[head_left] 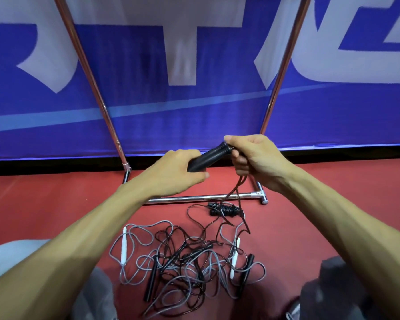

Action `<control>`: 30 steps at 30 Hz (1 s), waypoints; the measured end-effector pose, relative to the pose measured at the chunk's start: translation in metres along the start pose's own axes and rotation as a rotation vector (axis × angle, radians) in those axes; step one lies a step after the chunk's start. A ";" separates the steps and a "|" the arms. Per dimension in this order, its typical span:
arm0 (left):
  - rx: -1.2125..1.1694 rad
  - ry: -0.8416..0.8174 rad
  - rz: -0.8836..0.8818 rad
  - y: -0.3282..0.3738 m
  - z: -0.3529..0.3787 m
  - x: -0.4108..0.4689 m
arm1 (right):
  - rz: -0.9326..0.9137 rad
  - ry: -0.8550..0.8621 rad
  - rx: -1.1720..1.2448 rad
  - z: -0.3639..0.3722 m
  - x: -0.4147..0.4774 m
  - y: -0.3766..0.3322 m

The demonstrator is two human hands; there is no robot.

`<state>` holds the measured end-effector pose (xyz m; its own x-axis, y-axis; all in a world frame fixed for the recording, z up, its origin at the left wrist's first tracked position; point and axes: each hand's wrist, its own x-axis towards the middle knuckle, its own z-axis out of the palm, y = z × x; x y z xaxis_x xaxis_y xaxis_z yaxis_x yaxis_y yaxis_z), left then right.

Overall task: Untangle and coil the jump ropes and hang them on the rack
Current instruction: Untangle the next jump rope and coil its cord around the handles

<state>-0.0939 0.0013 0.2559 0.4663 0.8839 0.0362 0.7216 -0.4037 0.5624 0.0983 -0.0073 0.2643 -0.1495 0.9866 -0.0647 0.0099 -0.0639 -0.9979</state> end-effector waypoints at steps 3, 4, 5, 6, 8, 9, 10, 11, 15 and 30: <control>-0.070 0.018 -0.024 0.002 0.009 0.001 | -0.048 0.113 0.003 -0.007 0.000 0.000; -0.074 0.014 -0.035 0.004 0.012 0.003 | -0.061 0.150 0.003 -0.009 0.000 0.000; -0.068 0.016 -0.044 0.005 0.013 0.004 | -0.071 0.174 0.007 -0.010 0.000 0.000; -0.065 0.024 -0.047 0.007 0.015 0.005 | -0.079 0.188 0.016 -0.010 -0.001 -0.001; -0.084 0.045 -0.034 0.012 0.016 0.006 | -0.093 0.201 0.037 -0.011 -0.001 -0.003; -0.122 0.051 -0.030 0.014 0.016 0.006 | -0.101 0.202 0.039 -0.011 -0.001 -0.006; -0.207 0.055 -0.038 0.016 0.016 0.006 | -0.114 0.191 0.041 -0.011 0.000 -0.008; -0.334 0.060 -0.052 0.018 0.016 0.005 | -0.132 0.169 0.050 -0.010 0.000 -0.010; -0.778 0.129 -0.036 0.026 0.012 0.003 | -0.193 0.006 0.089 -0.009 0.002 -0.010; -0.941 0.646 -0.254 -0.006 -0.021 0.012 | -0.293 -0.311 -1.145 0.035 -0.007 0.030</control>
<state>-0.1036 0.0193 0.2701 -0.1793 0.9791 0.0956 -0.0339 -0.1033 0.9941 0.0653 -0.0208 0.2353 -0.5208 0.8537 0.0091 0.7773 0.4785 -0.4084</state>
